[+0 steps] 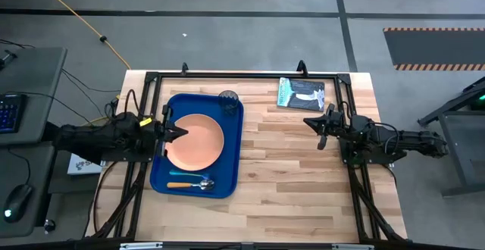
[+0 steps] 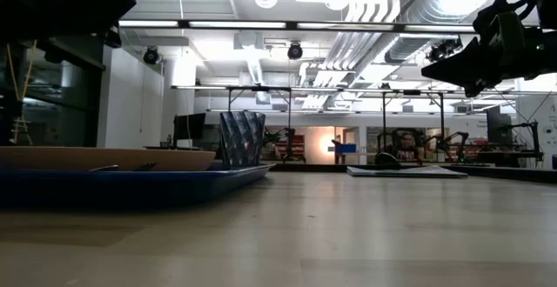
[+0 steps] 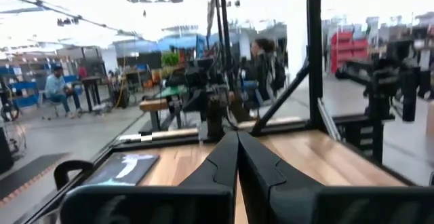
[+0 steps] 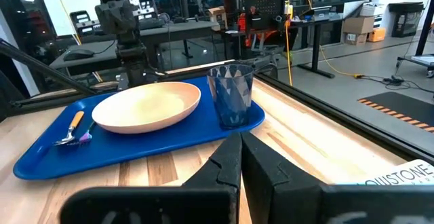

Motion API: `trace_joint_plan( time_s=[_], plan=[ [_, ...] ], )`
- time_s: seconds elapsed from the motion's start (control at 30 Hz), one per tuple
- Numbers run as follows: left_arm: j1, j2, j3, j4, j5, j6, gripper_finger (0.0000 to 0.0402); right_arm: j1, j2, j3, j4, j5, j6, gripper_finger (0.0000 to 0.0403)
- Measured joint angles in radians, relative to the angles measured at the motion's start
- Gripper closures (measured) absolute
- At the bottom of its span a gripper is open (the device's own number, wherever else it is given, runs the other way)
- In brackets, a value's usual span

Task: Pick and place plate/cup/fork/spoon on tray
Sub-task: Return to Home Position

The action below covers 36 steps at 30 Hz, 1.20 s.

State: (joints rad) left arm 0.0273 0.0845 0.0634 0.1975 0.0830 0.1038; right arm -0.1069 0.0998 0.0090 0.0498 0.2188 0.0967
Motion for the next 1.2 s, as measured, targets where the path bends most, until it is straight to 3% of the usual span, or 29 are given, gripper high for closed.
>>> trace_joint_plan(
  time_s=[0.13, 0.3, 0.43, 1.2],
  plan=[
    [0.000, -0.080, -0.053, 0.012, 0.005, -0.017, 0.0401, 0.000, 0.000, 0.000, 0.000, 0.001, 0.000, 0.0400],
    [-0.002, -0.077, -0.051, -0.007, 0.035, -0.017, 0.0401, 0.000, -0.001, 0.000, 0.000, 0.001, 0.000, 0.0400],
    [-0.002, -0.078, -0.051, -0.168, 0.035, 0.009, 0.0401, 0.000, -0.001, 0.000, 0.000, 0.001, 0.000, 0.0400],
    [-0.003, -0.045, -0.051, -0.108, 0.016, -0.022, 0.0401, 0.000, -0.001, -0.001, 0.000, 0.002, 0.000, 0.0400]
  ],
)
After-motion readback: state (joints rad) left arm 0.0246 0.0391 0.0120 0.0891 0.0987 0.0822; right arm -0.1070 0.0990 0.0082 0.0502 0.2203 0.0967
